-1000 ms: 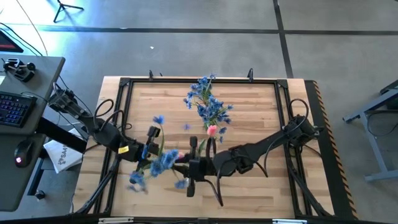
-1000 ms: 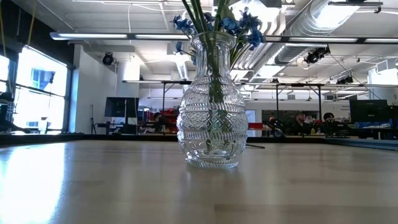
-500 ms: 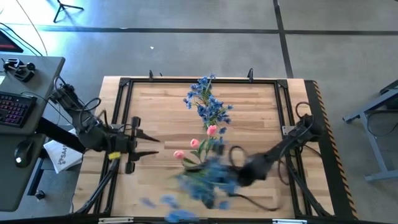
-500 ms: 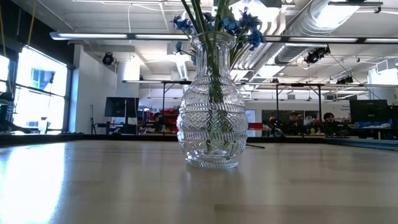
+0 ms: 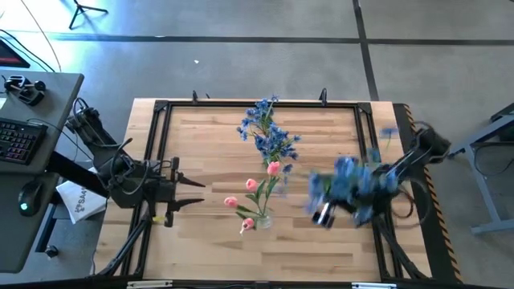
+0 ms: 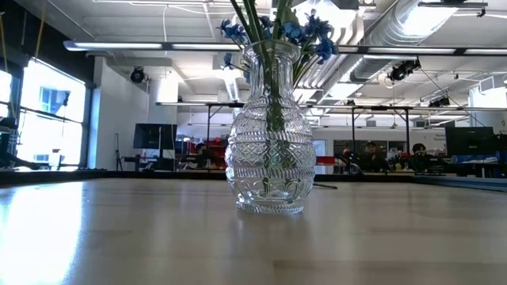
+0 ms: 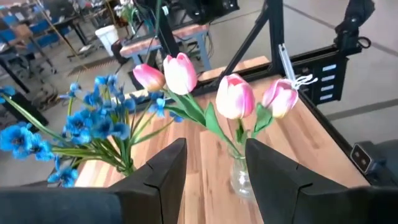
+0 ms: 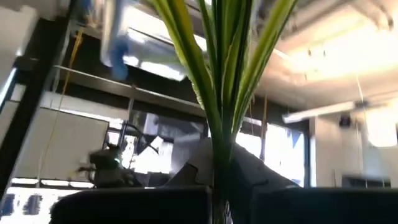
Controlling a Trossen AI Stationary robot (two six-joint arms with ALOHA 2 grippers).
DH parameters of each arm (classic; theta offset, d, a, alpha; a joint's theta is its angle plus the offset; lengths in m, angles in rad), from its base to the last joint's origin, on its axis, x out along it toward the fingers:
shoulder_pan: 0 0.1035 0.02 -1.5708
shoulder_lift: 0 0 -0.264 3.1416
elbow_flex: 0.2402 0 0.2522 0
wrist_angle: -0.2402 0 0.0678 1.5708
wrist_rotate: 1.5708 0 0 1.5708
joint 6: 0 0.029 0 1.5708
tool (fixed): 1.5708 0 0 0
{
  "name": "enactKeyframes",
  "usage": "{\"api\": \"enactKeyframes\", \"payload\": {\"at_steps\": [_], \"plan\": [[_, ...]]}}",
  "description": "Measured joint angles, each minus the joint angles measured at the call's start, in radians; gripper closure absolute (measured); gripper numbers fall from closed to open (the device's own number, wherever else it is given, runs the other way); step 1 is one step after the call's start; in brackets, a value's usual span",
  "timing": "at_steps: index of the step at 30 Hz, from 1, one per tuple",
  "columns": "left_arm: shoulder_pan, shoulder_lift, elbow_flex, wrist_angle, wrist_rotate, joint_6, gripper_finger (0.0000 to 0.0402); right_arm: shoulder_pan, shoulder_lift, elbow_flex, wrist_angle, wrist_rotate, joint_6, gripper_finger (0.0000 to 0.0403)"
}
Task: Sort flowers into vase by color
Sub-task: Put the bottom blue flowers into the green vase
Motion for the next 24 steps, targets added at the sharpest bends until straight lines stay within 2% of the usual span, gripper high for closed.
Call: {"api": "enactKeyframes", "payload": {"at_steps": [6, 10, 14, 17, 20, 24], "plan": [[0.003, 0.008, 0.000, -0.015, -0.023, -0.017, 0.0248, -0.082, -0.224, -0.253, -0.015, 0.044, 0.186, 0.0399], [0.034, 0.008, 0.000, -0.100, -0.022, -0.127, 0.0248, -0.166, -0.347, -0.390, -0.097, 0.118, 0.290, 0.0399], [0.123, 0.005, -0.061, -0.142, -0.015, -0.212, 0.0248, -0.275, -0.422, -0.506, -0.220, 0.150, 0.426, 0.0399], [0.231, -0.002, -0.147, -0.129, 0.050, -0.236, 0.0248, -0.371, -0.466, -0.581, -0.283, 0.146, 0.551, 0.0399], [0.341, -0.003, -0.240, -0.132, 0.086, -0.243, 0.0248, -0.490, -0.482, -0.660, -0.351, 0.052, 0.674, 0.0399], [0.469, -0.003, -0.346, -0.089, 0.103, -0.243, 0.0248, -0.690, -0.488, -0.737, -0.368, -0.239, 0.887, 0.0399]]}}
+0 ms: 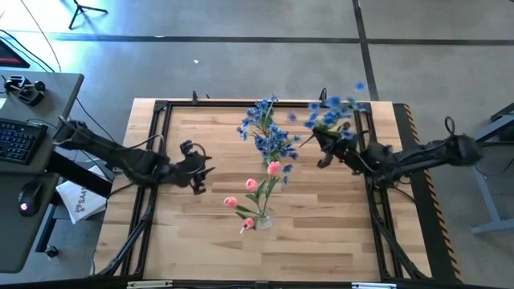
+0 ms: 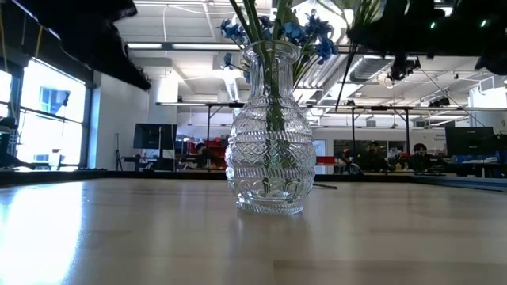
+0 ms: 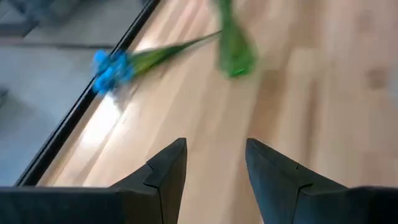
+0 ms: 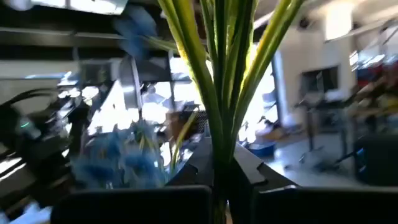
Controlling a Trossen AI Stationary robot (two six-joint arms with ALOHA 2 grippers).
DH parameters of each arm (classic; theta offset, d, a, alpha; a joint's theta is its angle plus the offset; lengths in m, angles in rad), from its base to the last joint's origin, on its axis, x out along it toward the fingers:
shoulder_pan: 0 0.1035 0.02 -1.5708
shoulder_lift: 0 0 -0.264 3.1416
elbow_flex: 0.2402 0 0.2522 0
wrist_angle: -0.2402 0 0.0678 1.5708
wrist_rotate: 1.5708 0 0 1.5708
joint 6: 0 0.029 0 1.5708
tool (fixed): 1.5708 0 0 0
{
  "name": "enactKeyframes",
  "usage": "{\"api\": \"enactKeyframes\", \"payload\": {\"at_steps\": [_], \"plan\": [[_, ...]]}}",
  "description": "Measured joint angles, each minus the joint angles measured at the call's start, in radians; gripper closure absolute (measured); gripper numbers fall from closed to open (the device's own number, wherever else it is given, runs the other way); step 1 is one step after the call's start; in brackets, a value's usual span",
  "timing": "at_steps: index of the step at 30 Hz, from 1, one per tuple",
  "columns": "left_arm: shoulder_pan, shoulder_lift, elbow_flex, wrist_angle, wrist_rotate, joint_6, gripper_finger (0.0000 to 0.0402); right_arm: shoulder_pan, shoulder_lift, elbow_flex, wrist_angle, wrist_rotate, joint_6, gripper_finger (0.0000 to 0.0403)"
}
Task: Sort flowers into vase by color
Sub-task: Put the bottom blue flowers into the green vase
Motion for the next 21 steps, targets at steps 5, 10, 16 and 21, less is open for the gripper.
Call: {"api": "enactKeyframes", "payload": {"at_steps": [5, 10, 16, 21], "plan": [[0.081, 0.000, -0.114, 0.206, 0.079, 0.058, 0.0248, -0.210, 0.006, -0.014, -0.120, -0.289, 0.165, 0.0399], [0.108, 0.000, -0.199, 0.480, 0.148, 0.170, 0.0248, -0.269, 0.044, 0.044, -0.011, -0.556, 0.183, 0.0399], [0.178, 0.000, -0.246, 0.742, 0.138, 0.379, 0.0248, -0.268, 0.177, 0.146, -0.008, -0.679, 0.102, 0.0398], [0.281, 0.000, -0.246, 0.843, 0.128, 0.435, 0.0248, -0.274, 0.334, 0.228, 0.047, -0.732, 0.082, 0.0398]]}}
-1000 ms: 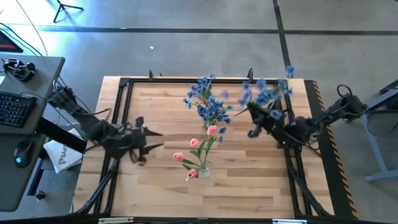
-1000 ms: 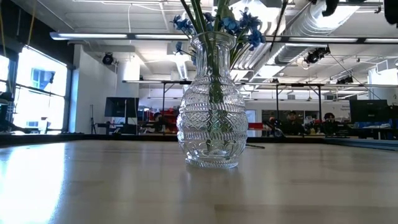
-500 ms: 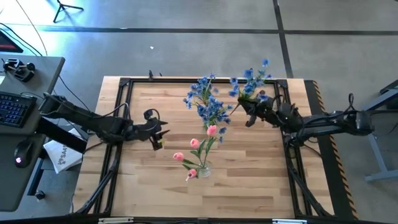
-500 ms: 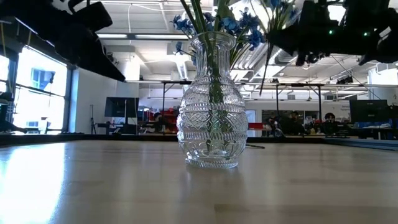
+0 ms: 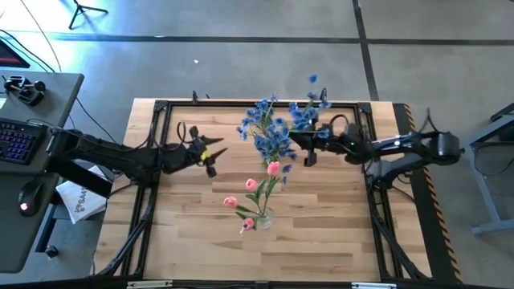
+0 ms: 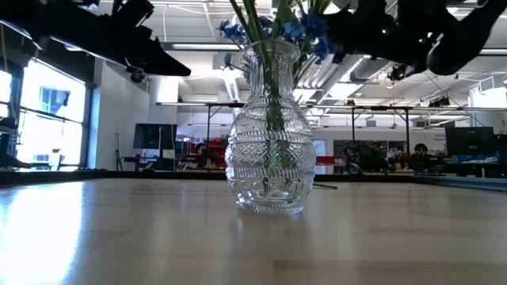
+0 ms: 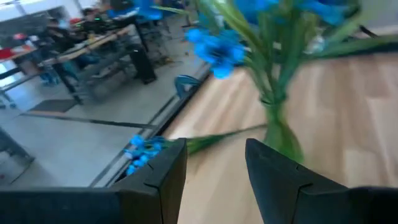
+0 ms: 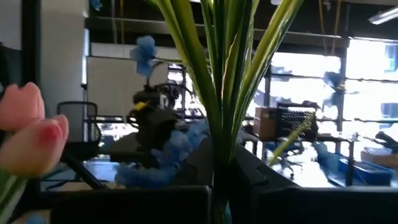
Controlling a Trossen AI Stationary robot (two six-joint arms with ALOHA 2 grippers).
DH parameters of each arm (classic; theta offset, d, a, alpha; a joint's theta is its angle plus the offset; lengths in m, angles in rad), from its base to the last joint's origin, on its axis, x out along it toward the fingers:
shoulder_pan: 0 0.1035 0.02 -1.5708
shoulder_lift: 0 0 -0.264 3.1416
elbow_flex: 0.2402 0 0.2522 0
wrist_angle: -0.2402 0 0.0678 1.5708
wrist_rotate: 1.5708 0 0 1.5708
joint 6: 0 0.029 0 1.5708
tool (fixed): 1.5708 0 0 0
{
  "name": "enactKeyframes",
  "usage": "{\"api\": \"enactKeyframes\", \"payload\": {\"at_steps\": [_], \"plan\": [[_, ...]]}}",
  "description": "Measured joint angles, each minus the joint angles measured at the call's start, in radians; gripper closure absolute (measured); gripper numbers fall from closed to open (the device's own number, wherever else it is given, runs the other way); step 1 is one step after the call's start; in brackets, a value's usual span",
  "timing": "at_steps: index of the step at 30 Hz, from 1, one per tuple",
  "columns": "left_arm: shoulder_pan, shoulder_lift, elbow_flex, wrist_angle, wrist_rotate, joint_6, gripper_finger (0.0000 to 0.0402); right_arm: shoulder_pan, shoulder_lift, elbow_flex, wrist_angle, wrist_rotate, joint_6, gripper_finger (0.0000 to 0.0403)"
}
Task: Sort flowers into vase by color
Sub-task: Put the bottom blue flowers into the green vase
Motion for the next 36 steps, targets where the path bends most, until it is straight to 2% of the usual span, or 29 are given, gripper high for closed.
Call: {"api": "enactKeyframes", "payload": {"at_steps": [4, 10, 21, 30, 33, 36], "plan": [[0.063, 0.010, 0.000, 0.006, 0.105, -0.014, 0.0248, 0.000, 0.080, 0.059, 0.035, -0.062, 0.025, 0.0398], [0.089, 0.089, 0.000, 0.002, 0.264, -0.027, 0.0248, 0.000, 0.133, 0.084, -0.018, -0.055, -0.006, 0.0398], [0.088, 0.288, 0.000, 0.113, 0.348, -0.103, 0.0248, 0.001, 0.139, 0.082, -0.156, -0.015, -0.094, 0.0398], [0.088, 0.361, 0.000, 0.249, 0.369, -0.104, 0.0248, 0.001, 0.139, 0.081, -0.282, 0.008, -0.078, 0.0396], [0.088, 0.369, 0.000, 0.269, 0.369, -0.104, 0.0248, 0.001, 0.139, 0.081, -0.330, 0.035, -0.056, 0.0378], [0.088, 0.369, 0.000, 0.275, 0.369, -0.104, 0.0248, 0.001, 0.139, 0.081, -0.357, 0.034, -0.049, 0.0335]]}}
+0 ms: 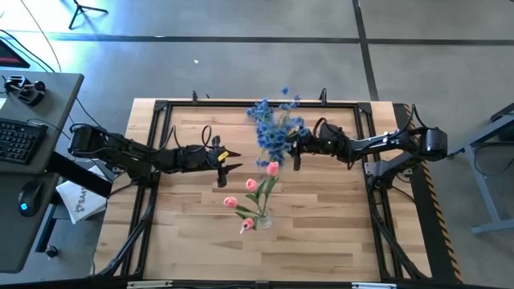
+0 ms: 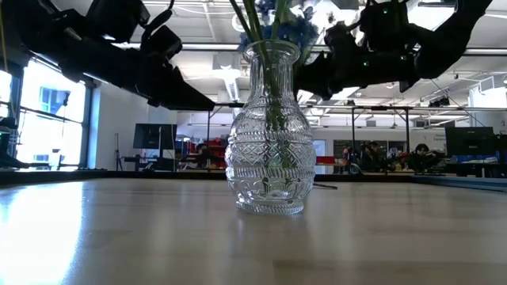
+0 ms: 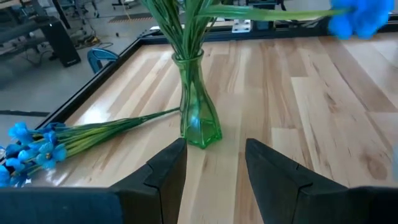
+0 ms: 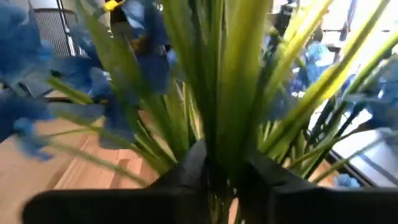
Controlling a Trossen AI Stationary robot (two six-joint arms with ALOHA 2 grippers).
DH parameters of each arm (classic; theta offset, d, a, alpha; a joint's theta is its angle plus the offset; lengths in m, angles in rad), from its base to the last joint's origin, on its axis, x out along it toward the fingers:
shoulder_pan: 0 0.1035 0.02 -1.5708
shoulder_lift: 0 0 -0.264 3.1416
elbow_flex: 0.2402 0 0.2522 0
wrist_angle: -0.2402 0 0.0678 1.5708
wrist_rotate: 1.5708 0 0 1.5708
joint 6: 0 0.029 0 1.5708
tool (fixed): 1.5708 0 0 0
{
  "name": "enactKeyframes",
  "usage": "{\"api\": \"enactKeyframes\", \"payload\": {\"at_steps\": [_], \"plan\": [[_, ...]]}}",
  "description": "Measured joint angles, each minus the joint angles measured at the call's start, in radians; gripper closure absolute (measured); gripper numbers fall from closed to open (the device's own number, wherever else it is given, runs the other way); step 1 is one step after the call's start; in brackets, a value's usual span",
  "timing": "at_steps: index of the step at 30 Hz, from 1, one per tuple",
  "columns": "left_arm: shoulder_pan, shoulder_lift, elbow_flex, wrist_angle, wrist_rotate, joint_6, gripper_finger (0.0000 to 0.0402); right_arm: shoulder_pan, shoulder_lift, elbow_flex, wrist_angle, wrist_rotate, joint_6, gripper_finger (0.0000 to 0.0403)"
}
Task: Sort flowers into vase by color
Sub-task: Put the bottom blue flowers into the green vase
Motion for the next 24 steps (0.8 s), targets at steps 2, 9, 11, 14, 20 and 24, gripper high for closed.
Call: {"api": "enactKeyframes", "payload": {"at_steps": [2, 9, 11, 14, 20, 24], "plan": [[0.000, 0.000, 0.000, 0.000, 0.000, -0.008, 0.0248, 0.000, -0.002, 0.000, -0.002, 0.000, 0.019, 0.0301], [0.000, 0.000, 0.000, -0.005, 0.026, -0.024, 0.0248, 0.000, -0.065, -0.001, -0.080, -0.011, -0.039, 0.0218], [0.000, 0.000, 0.000, -0.005, 0.026, -0.026, 0.0248, 0.000, -0.097, -0.001, -0.106, 0.004, -0.038, 0.0211], [0.000, 0.000, 0.000, -0.005, 0.026, -0.026, 0.0248, 0.000, -0.149, -0.001, -0.157, 0.013, -0.034, 0.0212], [0.000, 0.000, 0.000, -0.005, 0.026, -0.026, 0.0248, 0.007, -0.192, -0.001, -0.217, -0.009, -0.002, 0.0260], [0.000, -0.001, 0.000, -0.005, 0.026, -0.026, 0.0248, 0.034, -0.169, -0.001, -0.207, -0.012, -0.008, 0.0333]]}}
